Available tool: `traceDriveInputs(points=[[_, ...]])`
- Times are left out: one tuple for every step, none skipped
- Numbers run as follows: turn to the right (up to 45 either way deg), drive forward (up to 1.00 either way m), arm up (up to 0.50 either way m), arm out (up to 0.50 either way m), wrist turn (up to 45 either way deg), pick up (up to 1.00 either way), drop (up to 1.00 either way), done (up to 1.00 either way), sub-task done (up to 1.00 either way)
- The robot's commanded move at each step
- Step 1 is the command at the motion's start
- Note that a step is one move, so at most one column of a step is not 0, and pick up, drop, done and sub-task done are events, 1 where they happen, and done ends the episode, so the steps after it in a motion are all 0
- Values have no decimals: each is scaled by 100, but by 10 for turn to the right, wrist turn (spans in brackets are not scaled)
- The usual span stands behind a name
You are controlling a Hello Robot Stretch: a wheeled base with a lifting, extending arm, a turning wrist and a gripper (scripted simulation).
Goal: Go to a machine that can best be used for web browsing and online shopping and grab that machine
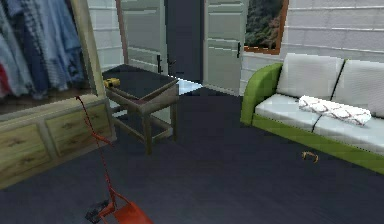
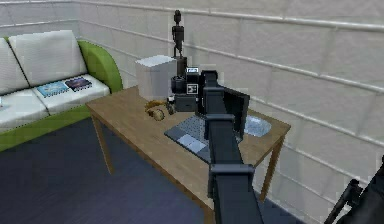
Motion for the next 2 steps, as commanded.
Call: traceDriveInputs(points=[[0,0,0,0,390,0,0,0,0],[0,0,-30,0,0,0,0,0,0]])
